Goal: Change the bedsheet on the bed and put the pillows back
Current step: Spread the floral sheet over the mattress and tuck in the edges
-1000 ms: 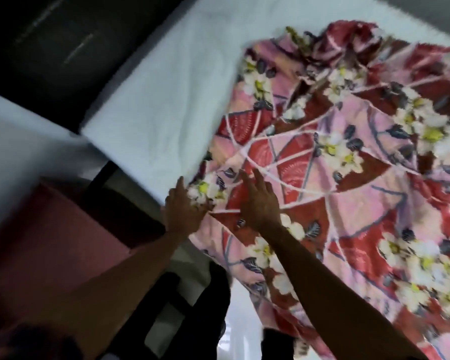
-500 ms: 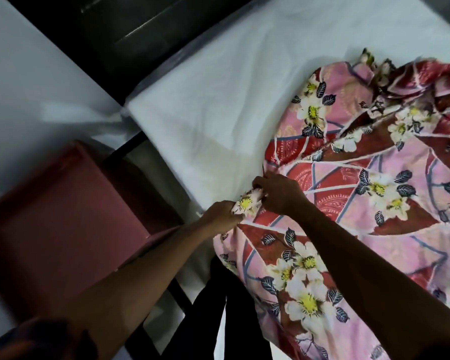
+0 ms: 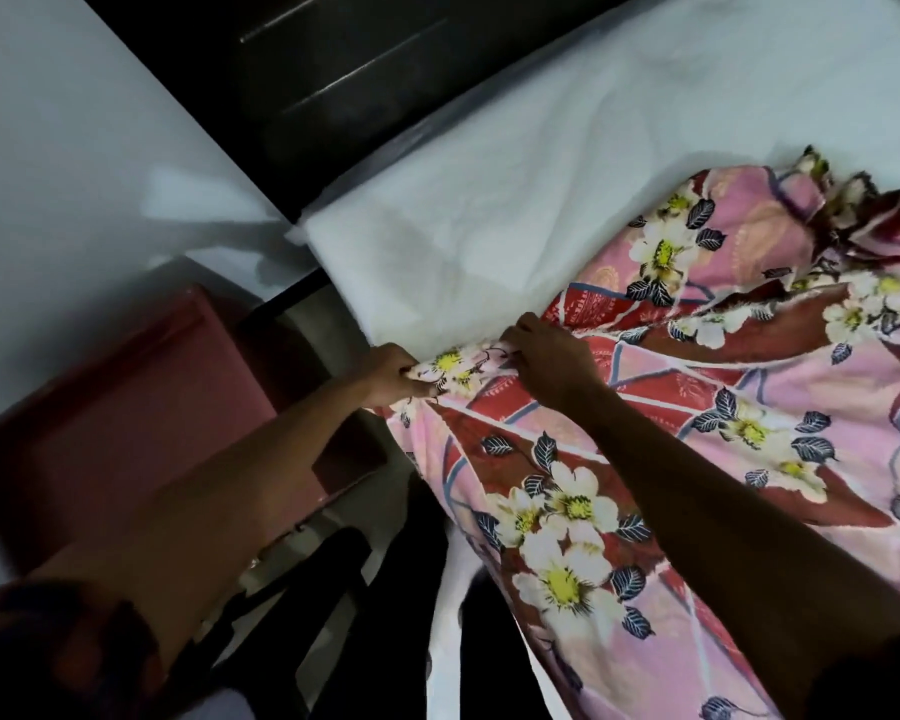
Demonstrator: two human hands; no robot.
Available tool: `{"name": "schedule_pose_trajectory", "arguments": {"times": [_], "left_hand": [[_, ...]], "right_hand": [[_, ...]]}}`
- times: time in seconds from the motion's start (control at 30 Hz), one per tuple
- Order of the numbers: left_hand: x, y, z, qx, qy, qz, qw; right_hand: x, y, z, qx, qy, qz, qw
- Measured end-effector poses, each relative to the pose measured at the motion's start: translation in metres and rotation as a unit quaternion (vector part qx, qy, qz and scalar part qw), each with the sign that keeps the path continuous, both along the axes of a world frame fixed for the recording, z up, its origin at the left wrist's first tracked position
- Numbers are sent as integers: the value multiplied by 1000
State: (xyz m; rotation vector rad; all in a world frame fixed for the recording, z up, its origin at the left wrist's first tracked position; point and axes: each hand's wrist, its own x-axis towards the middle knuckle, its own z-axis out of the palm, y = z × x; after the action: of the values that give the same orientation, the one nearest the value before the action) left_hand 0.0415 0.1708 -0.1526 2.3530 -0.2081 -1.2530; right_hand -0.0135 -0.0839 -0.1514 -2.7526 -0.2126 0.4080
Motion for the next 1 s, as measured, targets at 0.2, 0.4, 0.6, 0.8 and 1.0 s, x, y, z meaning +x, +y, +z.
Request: {"name": "schedule_pose_trajectory", "arguments": {"times": [0.2,0.4,0.6,0.8,1.0], "left_hand": [[71,48,-4,-11,-66,95,993],[140,98,3,32,-124,168,977],[188,128,16,191,-255,240,917],[175,124,3,150,-342,190,908],[180,84,-3,105,-281,108,948]], "right_hand": [[64,35,-7,-14,-46,-67,997],[151,86,-13,15,-83,-89,992],[221,142,-5,55,-77,-52,994],[232,132,-2,142,-46,-78,986],[217,37,-11,47,-11,-102,994]]}}
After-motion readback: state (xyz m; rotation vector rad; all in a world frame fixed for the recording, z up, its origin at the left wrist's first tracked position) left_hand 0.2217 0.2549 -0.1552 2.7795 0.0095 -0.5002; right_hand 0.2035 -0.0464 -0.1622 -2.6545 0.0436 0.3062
